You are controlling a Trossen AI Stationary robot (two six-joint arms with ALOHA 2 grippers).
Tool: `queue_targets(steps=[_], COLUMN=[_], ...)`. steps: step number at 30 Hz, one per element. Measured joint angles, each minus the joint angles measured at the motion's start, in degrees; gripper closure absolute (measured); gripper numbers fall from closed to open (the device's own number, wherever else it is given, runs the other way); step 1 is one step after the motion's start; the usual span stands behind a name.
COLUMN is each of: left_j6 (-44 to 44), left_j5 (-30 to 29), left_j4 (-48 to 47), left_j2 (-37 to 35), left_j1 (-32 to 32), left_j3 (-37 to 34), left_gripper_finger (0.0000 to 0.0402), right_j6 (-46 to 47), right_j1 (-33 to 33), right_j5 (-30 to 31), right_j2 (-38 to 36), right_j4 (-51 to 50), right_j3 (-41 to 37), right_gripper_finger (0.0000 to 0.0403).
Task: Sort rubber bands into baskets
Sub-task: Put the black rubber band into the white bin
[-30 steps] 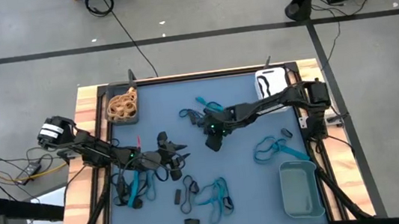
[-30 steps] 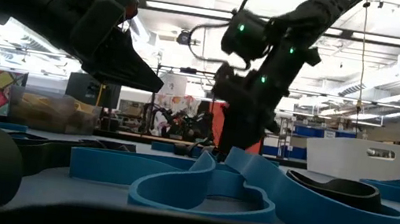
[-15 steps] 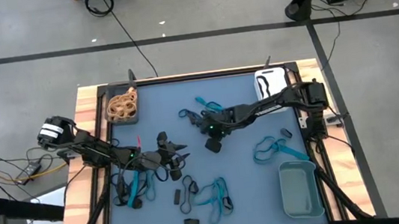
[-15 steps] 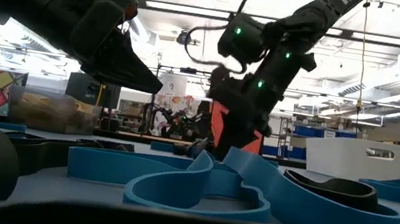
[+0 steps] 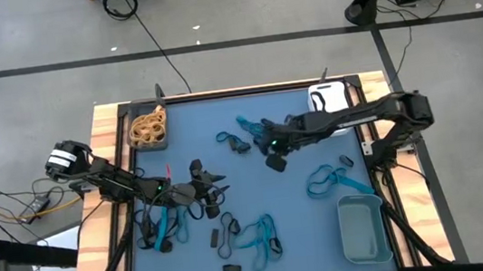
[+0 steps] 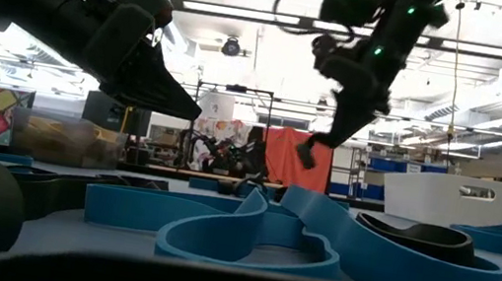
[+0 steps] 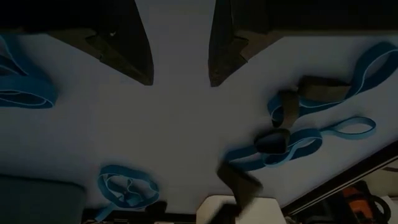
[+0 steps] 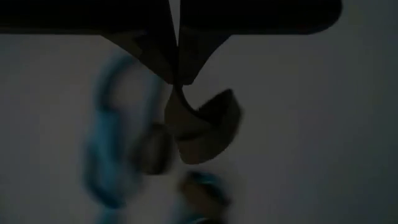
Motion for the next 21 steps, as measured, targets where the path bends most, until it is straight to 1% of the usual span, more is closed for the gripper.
queue_targets(steps=[5, 9, 12, 16, 19, 21], left_j6=[-0.1, -0.2, -0.2, -0.2, -0.2, -0.2], left_j5=[0.0, 0.0, 0.0, 0.0, 0.0, 0.0], left_j4=[0.0, 0.0, 0.0, 0.0, 0.0, 0.0], left_j2=[0.0, 0.0, 0.0, 0.0, 0.0, 0.0], left_j1=[0.0, 0.0, 0.0, 0.0, 0.0, 0.0], left_j3=[0.0, 0.0, 0.0, 0.0, 0.0, 0.0], left_gripper_finger=[0.0243, 0.0243, 0.0243, 0.0243, 0.0243, 0.0243], right_j6=[1.8, 6.0, 9.4, 13.8, 17.4, 19.0], right_j1=[-1.8, -4.1, -5.8, -8.5, -11.1, -13.0], right_j5=[5.5, 8.2, 10.3, 15.3, 17.4, 17.3], right_j2=[-5.3, -8.6, -9.7, -10.3, -10.3, -10.3], right_j4=[-9.6, -18.4, -25.2, -33.3, -36.7, -36.9], right_j3=[0.0, 0.0, 0.0, 0.0, -0.4, -1.8], right_gripper_finger=[0.0392, 0.0392, 0.0392, 0.0392, 0.0392, 0.0392])
